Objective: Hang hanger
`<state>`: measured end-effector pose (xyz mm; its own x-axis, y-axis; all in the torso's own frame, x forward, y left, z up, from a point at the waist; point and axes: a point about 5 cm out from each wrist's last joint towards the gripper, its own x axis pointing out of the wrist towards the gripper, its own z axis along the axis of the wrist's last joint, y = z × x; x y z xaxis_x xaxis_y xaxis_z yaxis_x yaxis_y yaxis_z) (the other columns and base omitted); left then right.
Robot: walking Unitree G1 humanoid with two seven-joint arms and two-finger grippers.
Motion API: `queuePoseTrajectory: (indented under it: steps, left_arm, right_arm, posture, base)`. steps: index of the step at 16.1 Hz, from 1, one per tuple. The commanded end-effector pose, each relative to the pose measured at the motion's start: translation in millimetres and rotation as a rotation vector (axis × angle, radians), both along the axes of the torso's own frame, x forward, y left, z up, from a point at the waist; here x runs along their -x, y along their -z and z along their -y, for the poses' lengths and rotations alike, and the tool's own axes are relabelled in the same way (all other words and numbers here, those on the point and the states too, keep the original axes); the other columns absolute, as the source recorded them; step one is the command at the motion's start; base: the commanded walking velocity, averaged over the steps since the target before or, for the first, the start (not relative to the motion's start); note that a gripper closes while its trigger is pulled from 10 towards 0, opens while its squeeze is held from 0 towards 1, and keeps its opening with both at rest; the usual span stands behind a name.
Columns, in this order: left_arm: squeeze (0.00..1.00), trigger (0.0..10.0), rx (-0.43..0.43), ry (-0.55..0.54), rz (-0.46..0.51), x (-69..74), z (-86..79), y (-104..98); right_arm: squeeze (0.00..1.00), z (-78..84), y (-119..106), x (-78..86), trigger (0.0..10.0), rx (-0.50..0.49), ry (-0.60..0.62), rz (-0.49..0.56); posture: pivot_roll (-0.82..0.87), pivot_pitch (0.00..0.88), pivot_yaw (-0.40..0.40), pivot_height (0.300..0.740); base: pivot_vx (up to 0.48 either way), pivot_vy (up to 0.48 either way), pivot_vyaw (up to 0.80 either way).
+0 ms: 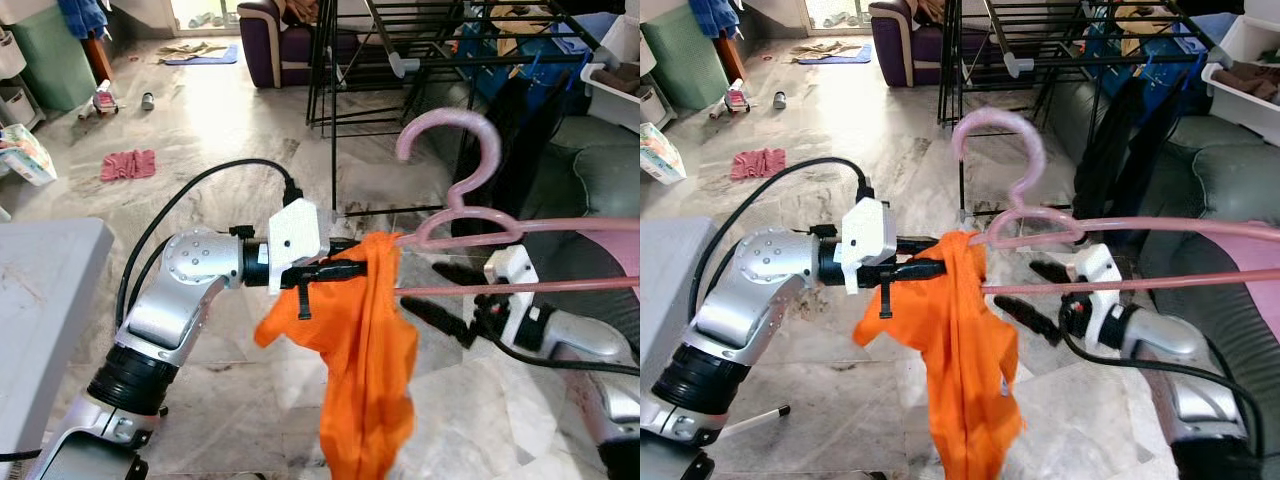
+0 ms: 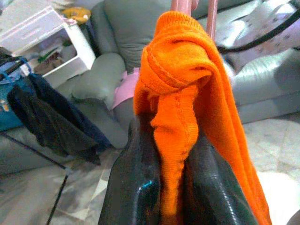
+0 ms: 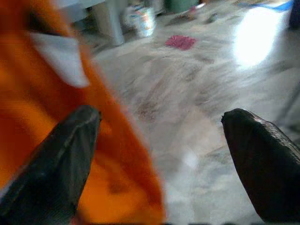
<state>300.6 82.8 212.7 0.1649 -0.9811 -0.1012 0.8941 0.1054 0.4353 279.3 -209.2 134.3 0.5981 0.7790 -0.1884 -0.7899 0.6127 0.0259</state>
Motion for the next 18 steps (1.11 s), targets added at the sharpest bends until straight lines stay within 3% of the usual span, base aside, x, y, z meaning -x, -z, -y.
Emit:
queuePoseTrajectory:
  steps: [1, 5, 10, 14, 18]
  left_arm:
    - [0.0, 0.0, -0.02, -0.005, 0.031, -1.5, -2.2, 1]
    - [0.0, 0.0, 0.018, 0.034, 0.06, 2.7, 4.9, -15]
    - [0.0, 0.0, 0.067, 0.125, 0.082, 20.8, 17.2, -35]
    - [0.0, 0.0, 0.055, 0.171, 0.067, 30.3, 19.4, -37]
    - [0.0, 0.0, 0.104, 0.223, 0.06, 42.7, 28.5, -46]
  right_arm:
    - [0.0, -2.4, -5, 3.5, 10.0, -0.01, -0.05, -0.01]
    - [0.0, -11.1, -1, 0.5, 10.0, -0.03, -0.06, -0.023]
    - [0.0, -24.8, 2, -11.0, 10.0, -0.032, -0.028, 0.026]
    - [0.0, -20.0, -2, -23.3, 10.0, -0.02, 0.064, 0.083]
    - [0.0, -20.7, 7, -27.3, 10.0, -0.001, 0.109, 0.084]
  posture:
    - [0.01, 0.092, -0.016, 0.74]
    - [0.02, 0.087, -0.018, 0.74]
    - [0.04, 0.079, -0.029, 0.74]
    - [0.04, 0.075, -0.031, 0.74]
    - [0.04, 0.073, -0.034, 0.74]
  base:
    - [0.0, 0.0, 0.0]
    - [0.0, 0.0, 0.0]
    - [0.0, 0.0, 0.0]
    - [0.0, 0.0, 0.0]
    - [0.0, 0.0, 0.0]
